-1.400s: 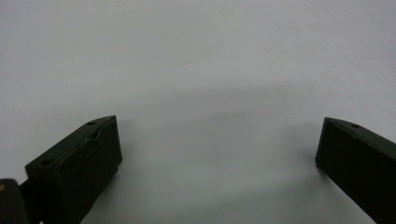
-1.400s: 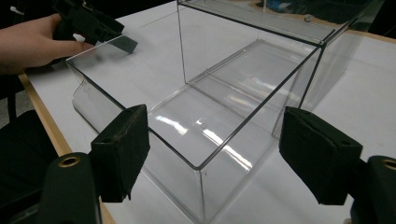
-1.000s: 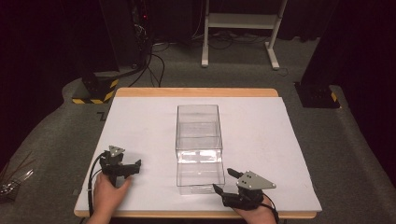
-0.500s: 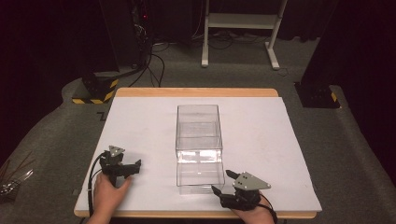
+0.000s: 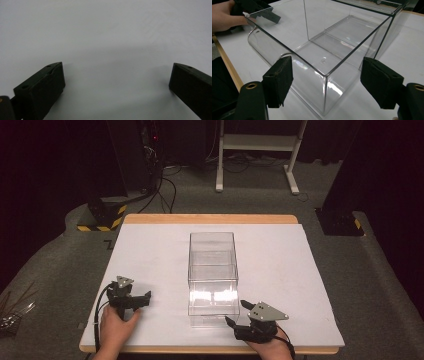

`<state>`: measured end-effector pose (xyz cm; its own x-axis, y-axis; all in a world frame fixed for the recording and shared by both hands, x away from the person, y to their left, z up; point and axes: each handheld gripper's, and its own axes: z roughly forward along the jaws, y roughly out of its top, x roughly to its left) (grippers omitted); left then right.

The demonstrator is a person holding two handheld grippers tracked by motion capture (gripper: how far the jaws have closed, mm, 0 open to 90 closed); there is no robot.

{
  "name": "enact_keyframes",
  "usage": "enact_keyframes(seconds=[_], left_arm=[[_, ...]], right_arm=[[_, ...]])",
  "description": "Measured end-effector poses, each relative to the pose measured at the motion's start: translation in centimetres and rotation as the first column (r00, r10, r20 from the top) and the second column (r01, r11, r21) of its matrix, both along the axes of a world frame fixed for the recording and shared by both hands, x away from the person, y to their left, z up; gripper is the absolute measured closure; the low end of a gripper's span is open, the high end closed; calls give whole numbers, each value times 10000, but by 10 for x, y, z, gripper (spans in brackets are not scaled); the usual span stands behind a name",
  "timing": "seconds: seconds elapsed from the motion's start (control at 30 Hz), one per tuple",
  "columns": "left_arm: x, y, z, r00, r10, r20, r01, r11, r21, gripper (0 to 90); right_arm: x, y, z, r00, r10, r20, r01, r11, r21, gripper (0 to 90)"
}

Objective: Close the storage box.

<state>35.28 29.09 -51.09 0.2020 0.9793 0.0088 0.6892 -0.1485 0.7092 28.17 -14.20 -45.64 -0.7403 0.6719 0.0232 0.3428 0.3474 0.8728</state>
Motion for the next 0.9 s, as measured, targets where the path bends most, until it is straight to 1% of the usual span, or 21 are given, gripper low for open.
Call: enact_keyframes(seconds=[0.4,0.5,0.57,0.63,0.9], left_arm=[[0,0,0,10000,1,2,-1,10000,-4,6],[0,0,0,10000,0,1,0,10000,-1,6],[0,0,0,10000,-1,0,1,10000,0,6],[0,0,0,10000,2,-2,-2,10000,-4,6],[0,0,0,10000,2,-4,-2,10000,-4,6]], right_arm=[[6,3,0,9998,-156,100,156,9999,-58,267],[9,3,0,9996,-242,120,243,9997,-62,244],[10,4,-1,9994,-335,69,336,9994,-60,206],[12,4,-1,9993,-365,53,366,9993,-56,190],[17,6,-2,9989,-469,77,470,9988,-109,176]])
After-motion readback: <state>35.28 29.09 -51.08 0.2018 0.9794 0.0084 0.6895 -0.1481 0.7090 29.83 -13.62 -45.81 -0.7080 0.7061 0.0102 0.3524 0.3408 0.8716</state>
